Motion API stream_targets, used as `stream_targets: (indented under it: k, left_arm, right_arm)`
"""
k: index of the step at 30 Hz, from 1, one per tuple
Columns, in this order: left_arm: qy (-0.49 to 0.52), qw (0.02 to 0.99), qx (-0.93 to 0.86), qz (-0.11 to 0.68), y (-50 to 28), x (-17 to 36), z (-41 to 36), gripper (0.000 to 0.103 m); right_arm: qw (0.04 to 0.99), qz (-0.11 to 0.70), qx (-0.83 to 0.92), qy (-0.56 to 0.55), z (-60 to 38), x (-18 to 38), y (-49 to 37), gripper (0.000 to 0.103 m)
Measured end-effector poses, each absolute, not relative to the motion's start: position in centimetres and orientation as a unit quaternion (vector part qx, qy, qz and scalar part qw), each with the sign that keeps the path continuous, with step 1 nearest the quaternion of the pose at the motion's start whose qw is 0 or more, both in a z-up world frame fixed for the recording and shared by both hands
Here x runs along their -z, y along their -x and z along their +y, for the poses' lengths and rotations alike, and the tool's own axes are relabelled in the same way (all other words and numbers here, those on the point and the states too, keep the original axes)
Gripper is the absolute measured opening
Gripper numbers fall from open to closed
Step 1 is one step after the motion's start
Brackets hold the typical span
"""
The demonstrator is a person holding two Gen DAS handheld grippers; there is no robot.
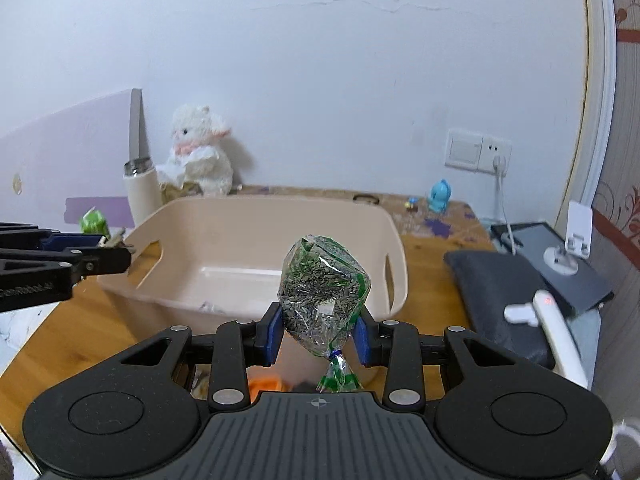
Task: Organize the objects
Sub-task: 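Carry both items over the bin and open both tools to release them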
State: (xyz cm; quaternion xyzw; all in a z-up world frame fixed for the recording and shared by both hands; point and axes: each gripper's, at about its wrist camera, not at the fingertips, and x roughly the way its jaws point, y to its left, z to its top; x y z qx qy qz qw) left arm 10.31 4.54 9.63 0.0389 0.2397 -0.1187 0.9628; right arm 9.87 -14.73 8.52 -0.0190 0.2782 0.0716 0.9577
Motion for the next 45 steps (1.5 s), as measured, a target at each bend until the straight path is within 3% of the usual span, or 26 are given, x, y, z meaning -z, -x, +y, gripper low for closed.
stream_targets:
  k: [11, 32, 33, 34, 36, 37, 41, 45]
  left_arm:
    - [-0.044, 0.957, 0.105, 0.268, -16.5, -9.1, 2.8, 0.033]
    - [-0.081, 0.926, 0.055, 0.363, -23.4, -3.5, 1.9, 0.033]
    - [-0.079, 0.926, 0.057, 0.365, -23.4, -3.6, 1.9, 0.033]
    - [-0.078, 0.926, 0.058, 0.365, -23.4, -3.7, 2.0, 0.034]
    - [-0.077, 0.927, 0.057, 0.364, -23.1, -4.0, 1.9, 0.034]
    - [-0.078, 0.927, 0.059, 0.363, -23.1, -4.1, 1.9, 0.036]
    - [-0.079, 0.933, 0.058, 0.347, -21.9, -5.1, 1.9, 0.071]
    - [-0.078, 0.938, 0.061, 0.333, -20.4, -6.4, 1.8, 0.073]
  right_arm:
    - [0.959, 0.276, -0.065, 0.016, -15.7, -9.3, -14.4, 0.034]
    - [0.929, 0.353, -0.077, 0.076, -13.4, -4.4, -20.7, 0.034]
    - [0.928, 0.357, -0.077, 0.077, -13.3, -4.2, -20.8, 0.035]
    - [0.927, 0.359, -0.076, 0.078, -13.3, -4.1, -20.8, 0.044]
    - [0.927, 0.359, -0.073, 0.079, -13.3, -4.0, -20.9, 0.044]
    - [0.928, 0.356, -0.072, 0.077, -13.4, -4.1, -20.8, 0.047]
    - [0.936, 0.337, -0.074, 0.070, -13.8, -4.9, -19.9, 0.064]
    - [0.942, 0.320, -0.069, 0.073, -13.9, -6.0, -18.8, 0.072]
